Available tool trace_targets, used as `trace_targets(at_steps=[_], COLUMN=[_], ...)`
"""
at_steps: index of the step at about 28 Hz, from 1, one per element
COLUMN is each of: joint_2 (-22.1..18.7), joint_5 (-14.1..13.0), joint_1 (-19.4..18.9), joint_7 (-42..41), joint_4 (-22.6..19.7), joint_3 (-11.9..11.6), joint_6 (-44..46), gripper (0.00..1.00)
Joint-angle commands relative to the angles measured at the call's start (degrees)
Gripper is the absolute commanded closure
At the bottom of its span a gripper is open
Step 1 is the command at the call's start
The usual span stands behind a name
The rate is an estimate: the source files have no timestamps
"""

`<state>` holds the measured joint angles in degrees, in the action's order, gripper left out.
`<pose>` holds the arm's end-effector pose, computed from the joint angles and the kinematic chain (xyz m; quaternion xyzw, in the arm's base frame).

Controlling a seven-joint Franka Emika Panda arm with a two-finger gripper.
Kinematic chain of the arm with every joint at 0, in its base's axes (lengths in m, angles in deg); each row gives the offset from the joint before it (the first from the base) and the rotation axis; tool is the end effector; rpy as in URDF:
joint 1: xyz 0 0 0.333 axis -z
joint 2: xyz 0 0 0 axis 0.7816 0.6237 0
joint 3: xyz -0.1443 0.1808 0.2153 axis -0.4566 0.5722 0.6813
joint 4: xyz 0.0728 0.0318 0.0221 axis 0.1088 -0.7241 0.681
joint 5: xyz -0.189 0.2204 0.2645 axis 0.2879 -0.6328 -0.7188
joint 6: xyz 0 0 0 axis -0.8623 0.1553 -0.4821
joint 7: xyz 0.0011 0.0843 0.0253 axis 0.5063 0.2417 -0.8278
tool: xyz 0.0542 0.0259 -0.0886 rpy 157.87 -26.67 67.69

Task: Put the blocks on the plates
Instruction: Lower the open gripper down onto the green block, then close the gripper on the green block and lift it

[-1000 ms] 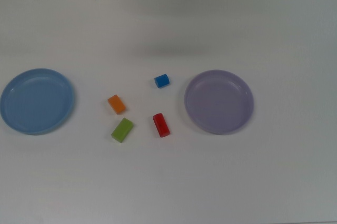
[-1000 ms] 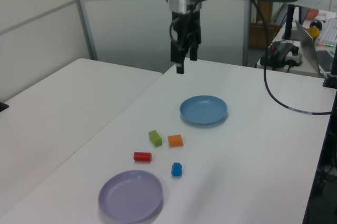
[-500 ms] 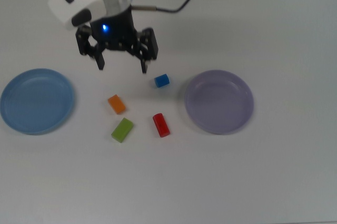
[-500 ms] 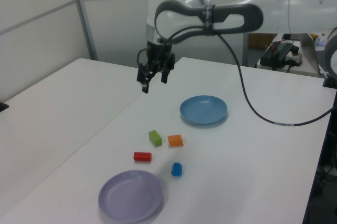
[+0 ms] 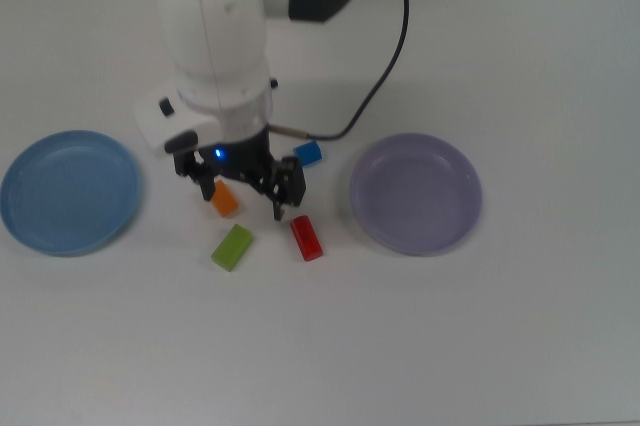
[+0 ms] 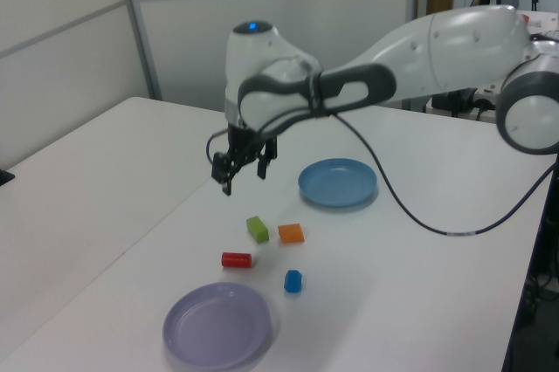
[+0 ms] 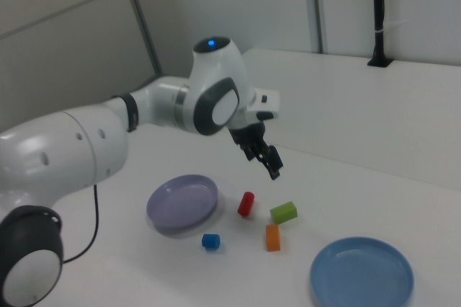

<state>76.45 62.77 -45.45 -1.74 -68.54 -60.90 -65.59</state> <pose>0.7242 -0.0029 0.4390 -0.9824 0.1579 -0.0992 0.0102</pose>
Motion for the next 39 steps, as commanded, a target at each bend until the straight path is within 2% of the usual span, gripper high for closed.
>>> trace_targets(at_steps=[1,6,17,23,27,29,32,34,35,36,38,39], joint_2=[2.85,4.52,7.07,8.04,8.83,8.92,8.92,8.92,8.92,9.01,8.92,8.92], joint_5=[3.87,7.82,10.55,13.01,13.54,13.63,14.68,14.95,14.95,14.95,14.95,14.95], joint_1=[-0.78,-0.78,-0.86,-0.78,-0.78,-0.78,-0.78,-0.86,-0.86,-0.86,-0.86,-0.78], joint_7=[2.05,2.14,2.14,2.14,2.32,2.32,2.32,2.32,2.4,2.4,2.4,2.4], joint_4=[-0.58,-1.19,-1.64,-1.9,-2.25,-2.25,-2.43,-2.43,-2.43,-2.43,-2.43,-2.43], joint_3=[-0.39,-0.39,-0.39,-0.39,-0.39,-0.39,-0.39,-0.39,-0.39,-0.39,-0.39,-0.39], joint_6=[-3.29,-3.64,-3.81,-6.71,-6.98,-6.98,-6.98,-6.98,-6.98,-6.98,-6.98,-6.98], gripper=[0.0,0.0,0.0,0.0,0.22,0.26,0.42,0.59,0.78,0.88,1.0,1.0])
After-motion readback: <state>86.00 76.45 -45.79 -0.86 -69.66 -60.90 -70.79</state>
